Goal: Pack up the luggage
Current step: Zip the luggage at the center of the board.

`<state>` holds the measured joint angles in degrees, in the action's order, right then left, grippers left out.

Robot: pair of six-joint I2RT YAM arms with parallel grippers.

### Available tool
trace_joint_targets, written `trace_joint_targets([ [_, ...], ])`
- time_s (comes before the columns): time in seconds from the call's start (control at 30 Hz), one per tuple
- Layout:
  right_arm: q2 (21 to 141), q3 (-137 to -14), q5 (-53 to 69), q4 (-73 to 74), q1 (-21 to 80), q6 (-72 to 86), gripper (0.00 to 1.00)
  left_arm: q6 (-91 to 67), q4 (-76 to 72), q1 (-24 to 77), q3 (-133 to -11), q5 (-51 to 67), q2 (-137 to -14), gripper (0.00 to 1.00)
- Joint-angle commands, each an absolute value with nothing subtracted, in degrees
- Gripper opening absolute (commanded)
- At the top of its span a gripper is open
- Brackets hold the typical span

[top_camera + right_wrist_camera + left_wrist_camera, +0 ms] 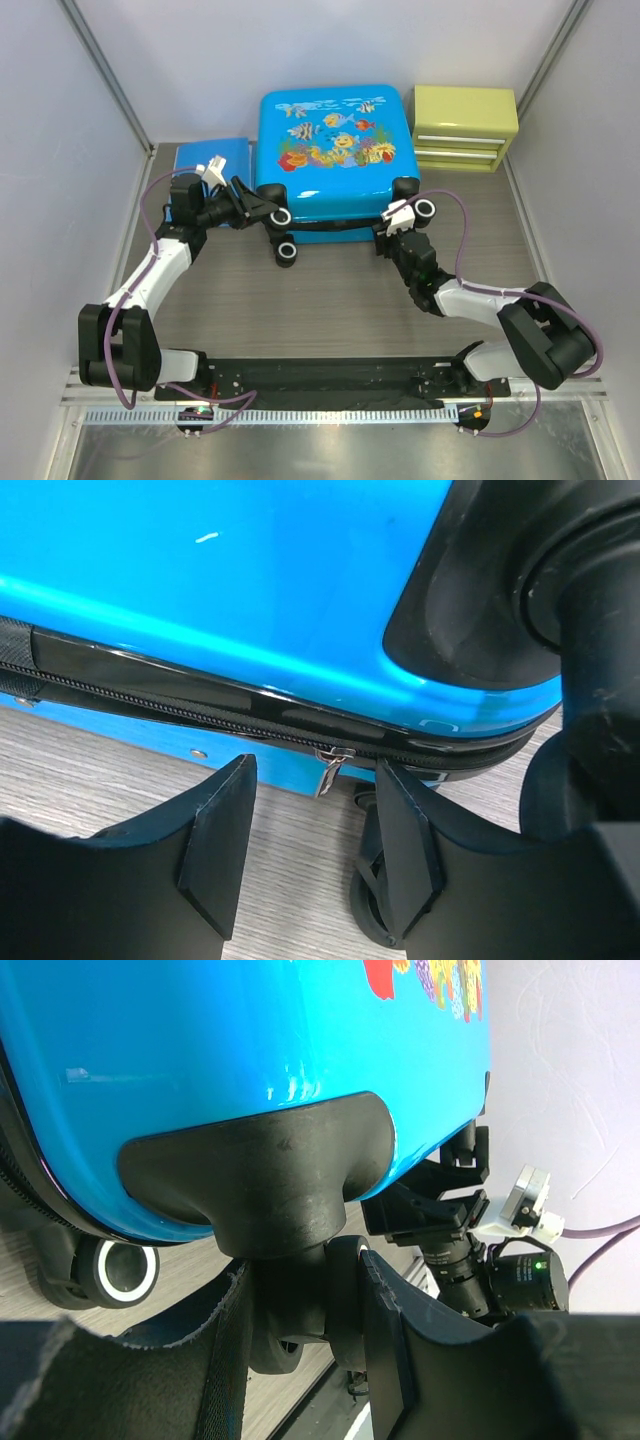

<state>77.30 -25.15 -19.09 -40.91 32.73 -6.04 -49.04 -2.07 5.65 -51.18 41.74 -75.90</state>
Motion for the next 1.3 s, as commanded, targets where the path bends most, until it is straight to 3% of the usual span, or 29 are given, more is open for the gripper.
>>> trace_joint_targets([
  [0.0,79.6,-27.0,-20.6,-45.1,32.2,-6.1,0.56,-48.1,-11.2,4.2,-54.3,45.7,-72.9,0.00],
  [0.27,84.4,-28.6,-19.9,-51.6,31.3,-7.0,0.50,-48.5,-12.6,4.2,-53.8,46.1,-72.7,0.00],
  [0.53,86.8,-29.1,-17.0,-58.2,30.8,-12.6,0.29,-49.3,-14.1,4.2,-53.3,46.5,-73.1,0.00],
  [0.77,88.2,-30.0,-13.2,-59.6,30.8,-14.6,0.01,-49.2,-14.3,4.2,-53.2,46.7,-73.7,0.00],
  [1.27,87.1,-29.8,-9.8,-57.6,37.1,-17.6,0.01,-49.5,-15.1,4.2,-53.0,47.1,-74.6,0.00],
])
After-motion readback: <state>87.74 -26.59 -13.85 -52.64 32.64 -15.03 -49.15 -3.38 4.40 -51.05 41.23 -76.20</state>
